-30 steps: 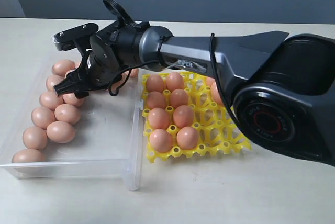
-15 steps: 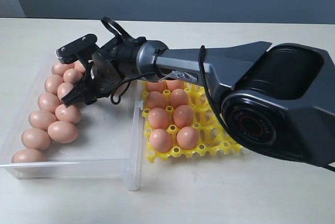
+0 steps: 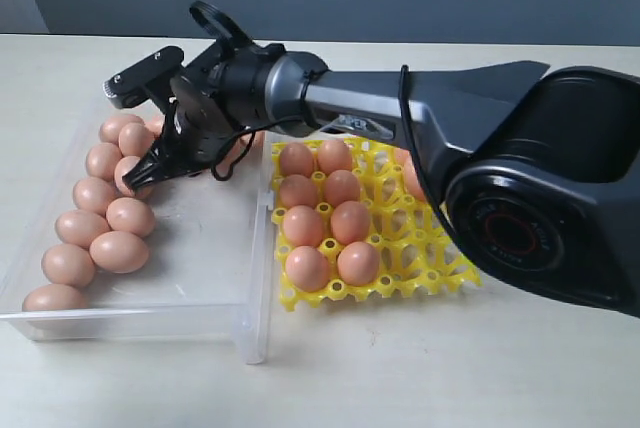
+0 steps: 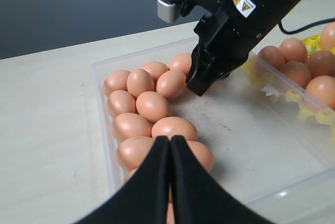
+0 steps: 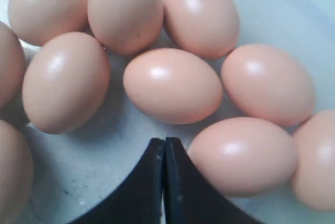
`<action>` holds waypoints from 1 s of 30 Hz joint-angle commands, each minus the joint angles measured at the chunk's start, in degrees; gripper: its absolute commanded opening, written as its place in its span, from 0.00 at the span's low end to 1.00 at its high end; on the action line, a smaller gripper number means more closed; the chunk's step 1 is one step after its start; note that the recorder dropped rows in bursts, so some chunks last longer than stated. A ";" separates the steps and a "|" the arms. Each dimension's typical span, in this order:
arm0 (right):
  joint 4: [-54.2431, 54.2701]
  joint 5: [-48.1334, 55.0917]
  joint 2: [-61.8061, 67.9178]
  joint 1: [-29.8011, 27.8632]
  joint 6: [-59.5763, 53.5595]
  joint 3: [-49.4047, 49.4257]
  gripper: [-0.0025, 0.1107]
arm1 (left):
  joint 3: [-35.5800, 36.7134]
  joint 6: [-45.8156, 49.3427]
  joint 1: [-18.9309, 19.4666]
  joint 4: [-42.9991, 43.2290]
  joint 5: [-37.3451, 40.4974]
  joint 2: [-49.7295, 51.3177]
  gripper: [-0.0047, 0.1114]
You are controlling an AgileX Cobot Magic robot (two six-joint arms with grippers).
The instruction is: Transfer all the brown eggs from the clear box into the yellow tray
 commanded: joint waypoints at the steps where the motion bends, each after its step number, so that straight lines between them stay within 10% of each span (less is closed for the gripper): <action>1: -5.96 3.36 -2.81 0.33 6.19 -0.29 0.02 | 0.23 -0.15 -0.07 0.00 -0.59 -0.28 0.04; 4: -11.93 3.62 -2.53 0.33 13.53 -0.29 0.08 | 0.23 -0.15 -0.07 0.00 -0.59 -0.28 0.04; 8: -20.40 2.68 -1.74 0.33 24.90 -0.29 0.63 | 0.23 -0.15 -0.07 0.00 -0.59 -0.28 0.04; 13: -20.13 -4.45 -0.59 0.33 28.12 -0.29 0.37 | 0.23 -0.15 -0.07 0.00 -0.59 -0.28 0.04; 21: -18.09 -2.60 3.04 -0.87 30.90 -0.29 0.54 | 0.23 -0.15 -0.07 0.00 -0.59 -0.28 0.04; 30: -13.66 -1.78 3.35 -0.76 30.23 -0.29 0.35 | 0.23 -0.15 -0.07 0.00 -0.59 -0.28 0.04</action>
